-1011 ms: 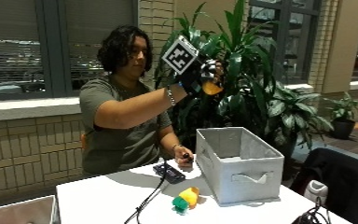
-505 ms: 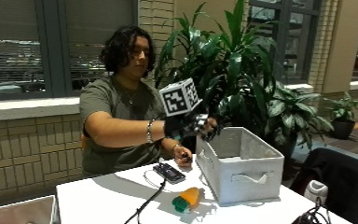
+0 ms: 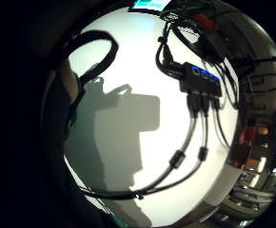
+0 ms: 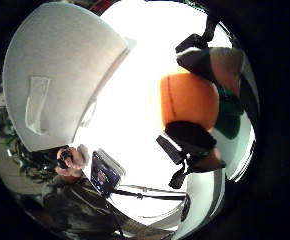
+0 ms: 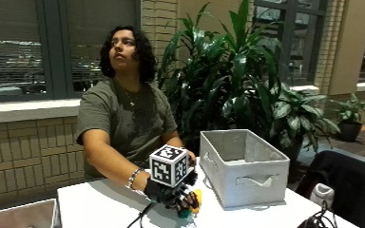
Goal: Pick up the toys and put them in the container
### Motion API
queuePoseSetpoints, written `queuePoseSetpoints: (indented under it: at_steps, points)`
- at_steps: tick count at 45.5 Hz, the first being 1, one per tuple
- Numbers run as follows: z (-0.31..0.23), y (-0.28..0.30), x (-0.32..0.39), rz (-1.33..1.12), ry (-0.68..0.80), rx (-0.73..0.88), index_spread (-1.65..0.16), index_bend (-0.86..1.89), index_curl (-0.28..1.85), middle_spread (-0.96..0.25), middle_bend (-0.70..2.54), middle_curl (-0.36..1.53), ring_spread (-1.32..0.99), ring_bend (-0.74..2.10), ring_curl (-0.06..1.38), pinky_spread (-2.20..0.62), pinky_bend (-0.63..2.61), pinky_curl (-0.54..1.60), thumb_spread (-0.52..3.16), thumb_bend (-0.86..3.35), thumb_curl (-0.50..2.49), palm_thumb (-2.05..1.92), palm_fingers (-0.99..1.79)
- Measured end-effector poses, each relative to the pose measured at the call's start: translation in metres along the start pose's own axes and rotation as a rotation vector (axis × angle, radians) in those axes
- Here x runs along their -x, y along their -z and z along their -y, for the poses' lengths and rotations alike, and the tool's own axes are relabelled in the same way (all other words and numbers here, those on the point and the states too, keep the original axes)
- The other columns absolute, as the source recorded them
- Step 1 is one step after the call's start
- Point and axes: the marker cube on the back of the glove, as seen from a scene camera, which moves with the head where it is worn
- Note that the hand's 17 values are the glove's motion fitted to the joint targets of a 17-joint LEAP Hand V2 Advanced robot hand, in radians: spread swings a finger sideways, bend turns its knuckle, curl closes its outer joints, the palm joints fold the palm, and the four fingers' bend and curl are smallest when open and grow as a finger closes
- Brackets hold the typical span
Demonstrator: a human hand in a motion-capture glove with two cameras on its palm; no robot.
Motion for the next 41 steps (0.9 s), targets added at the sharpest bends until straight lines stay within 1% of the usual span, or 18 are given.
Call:
queuePoseSetpoints:
  at_steps: [5, 8, 12, 18, 24, 29, 41]
  points:
    - [-0.007, 0.002, 0.015, -0.113, 0.030, -0.093, -0.44, 0.35, 0.43, -0.62, 0.98, 1.03, -0.56, 1.55, 0.76, -0.44, 1.22, 0.54, 1.31, 0.04, 0.36, 0.21, 0.74]
    - [-0.013, 0.012, 0.023, -0.164, 0.056, -0.145, -0.44, 0.44, 0.46, -0.65, 1.02, 1.09, -0.58, 1.56, 0.79, -0.46, 1.27, 0.57, 1.37, 0.06, 0.36, 0.25, 0.71]
    - [-0.019, 0.041, 0.032, -0.144, 0.083, -0.198, -0.42, 0.55, 0.51, -0.69, 1.07, 1.16, -0.61, 1.57, 0.83, -0.48, 1.31, 0.62, 1.42, 0.08, 0.34, 0.28, 0.66]
    - [-0.026, 0.126, 0.051, -0.086, 0.125, -0.371, -0.40, 0.67, 0.57, -0.74, 1.12, 1.25, -0.65, 1.59, 0.88, -0.50, 1.36, 0.67, 1.48, 0.10, 0.33, 0.30, 0.58]
    - [-0.031, 0.229, 0.083, -0.049, 0.138, -0.568, -0.38, 0.77, 0.60, -0.78, 1.16, 1.33, -0.68, 1.62, 0.92, -0.51, 1.41, 0.72, 1.51, 0.11, 0.31, 0.31, 0.51]
    - [-0.032, 0.299, 0.119, -0.067, 0.205, -0.699, -0.37, 0.83, 0.62, -0.80, 1.20, 1.38, -0.70, 1.63, 0.96, -0.52, 1.44, 0.76, 1.53, 0.12, 0.30, 0.32, 0.47]
    - [-0.003, 0.357, 0.195, -0.035, 0.295, -0.734, -0.35, 0.93, 0.63, -0.83, 1.28, 1.46, -0.71, 1.65, 1.01, -0.52, 1.48, 0.82, 1.54, 0.11, 0.27, 0.30, 0.41]
